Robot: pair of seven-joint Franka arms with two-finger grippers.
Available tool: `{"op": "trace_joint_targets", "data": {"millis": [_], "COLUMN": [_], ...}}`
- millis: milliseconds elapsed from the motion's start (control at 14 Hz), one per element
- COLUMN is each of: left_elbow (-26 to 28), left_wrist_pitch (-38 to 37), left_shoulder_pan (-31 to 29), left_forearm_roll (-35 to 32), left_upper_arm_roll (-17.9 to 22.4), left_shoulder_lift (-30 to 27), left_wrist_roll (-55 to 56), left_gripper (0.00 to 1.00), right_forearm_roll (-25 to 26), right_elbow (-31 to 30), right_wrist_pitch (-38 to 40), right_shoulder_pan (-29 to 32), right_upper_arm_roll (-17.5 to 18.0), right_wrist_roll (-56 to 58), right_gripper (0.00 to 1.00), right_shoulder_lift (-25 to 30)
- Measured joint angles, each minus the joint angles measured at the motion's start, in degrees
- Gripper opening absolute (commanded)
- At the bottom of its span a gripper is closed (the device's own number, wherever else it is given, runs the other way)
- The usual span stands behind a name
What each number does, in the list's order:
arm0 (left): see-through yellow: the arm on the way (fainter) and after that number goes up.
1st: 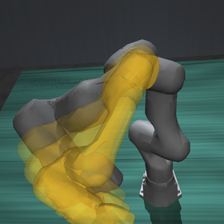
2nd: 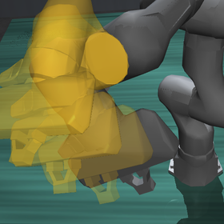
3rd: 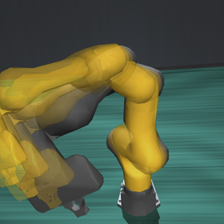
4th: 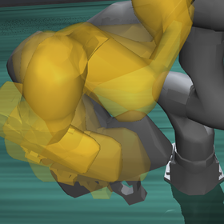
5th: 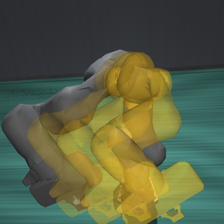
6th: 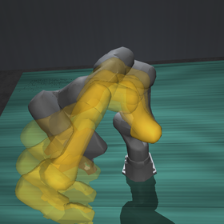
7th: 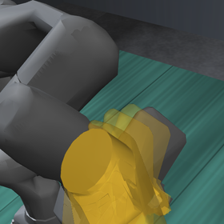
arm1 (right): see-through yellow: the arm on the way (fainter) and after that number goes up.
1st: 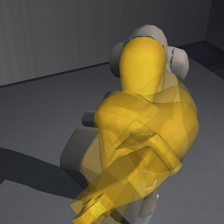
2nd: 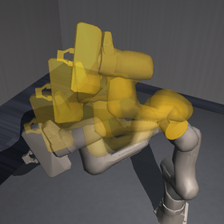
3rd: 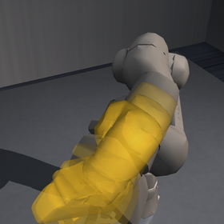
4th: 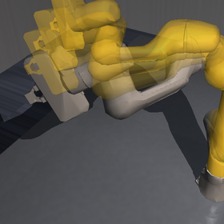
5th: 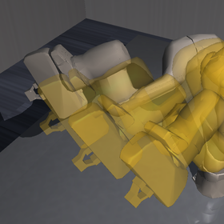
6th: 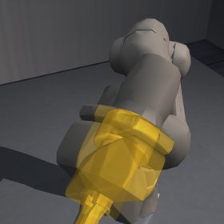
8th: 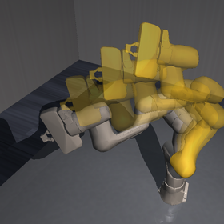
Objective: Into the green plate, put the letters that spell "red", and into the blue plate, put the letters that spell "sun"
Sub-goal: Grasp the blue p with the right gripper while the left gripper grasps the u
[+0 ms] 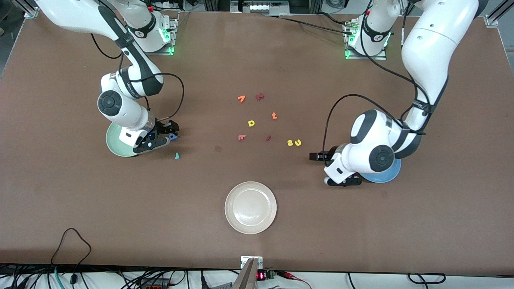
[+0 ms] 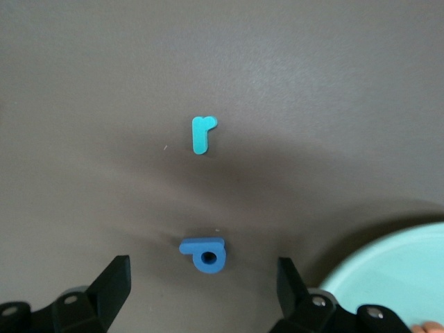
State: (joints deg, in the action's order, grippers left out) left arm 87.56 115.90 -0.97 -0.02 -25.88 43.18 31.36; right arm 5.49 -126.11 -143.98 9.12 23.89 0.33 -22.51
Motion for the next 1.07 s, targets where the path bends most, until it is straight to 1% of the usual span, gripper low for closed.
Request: {"op": "trace_joint_targets", "data": {"millis": [71,143,214,286,357,429,500,571,714,786,1000,1071], "left_elbow": [0.02,0.17,0.75,2.18,4.46,6.69,8.52,9.69,10.39,10.38,10.5,10.6], "left_wrist_pitch": [0.21,0.22,0.5,2.0,4.63,7.28,9.19,10.26,10.94,10.99,11.65,11.76], "left_shoulder_pan": [1.3,2.62,3.95,5.15,5.92,6.07,5.6,4.67,2.79,2.15,2.04,2.22], "left_forearm_roll": [-0.01,-0.17,-0.87,-2.31,-3.4,-3.78,-3.88,-3.88,-3.85,-3.85,-3.85,-3.85], "left_upper_arm_roll": [0.14,0.35,0.46,0.54,0.62,0.73,0.86,0.78,-0.12,-0.79,-2.16,-2.35], "left_shoulder_lift": [0.27,0.31,0.31,0.31,0.31,0.32,0.32,0.32,0.29,0.21,0.14,0.14], "left_wrist_roll": [7.28,13.92,19.69,24.21,27.19,28.68,29.24,29.27,29.27,29.27,29.3,29.33], "left_gripper": [1.0,1.0,1.0,1.0,1.0,1.0,0.94,0.86,0.74,0.71,0.71,0.68], "right_forearm_roll": [0.0,0.01,0.01,0.02,0.02,0.02,0.02,0.02,0.02,0.02,0.03,0.04], "right_elbow": [-0.2,-0.3,-0.31,-0.33,-0.33,-0.33,-0.33,-0.33,-0.33,-0.33,-0.35,-0.37], "right_wrist_pitch": [-0.57,-0.9,-1.07,-1.18,-1.21,-1.21,-1.23,-1.23,-1.23,-1.23,-1.8,-1.94], "right_shoulder_pan": [-0.08,-0.18,-0.32,-0.42,-0.45,-0.45,-0.45,-0.45,-0.45,-0.45,-0.45,-0.48], "right_upper_arm_roll": [0.0,0.0,0.0,0.0,0.0,0.0,0.0,0.0,0.0,-0.01,-0.01,-0.01], "right_wrist_roll": [0.0,0.0,0.0,0.0,0.0,0.0,0.0,0.0,0.0,0.0,0.0,0.0], "right_gripper": [0.83,0.74,0.68,0.65,0.65,0.61,0.59,0.59,0.59,0.59,0.59,0.59], "right_shoulder_lift": [-0.75,-1.34,-1.82,-2.13,-2.24,-2.26,-2.26,-2.26,-2.27,-2.29,-2.52,-2.62]}}
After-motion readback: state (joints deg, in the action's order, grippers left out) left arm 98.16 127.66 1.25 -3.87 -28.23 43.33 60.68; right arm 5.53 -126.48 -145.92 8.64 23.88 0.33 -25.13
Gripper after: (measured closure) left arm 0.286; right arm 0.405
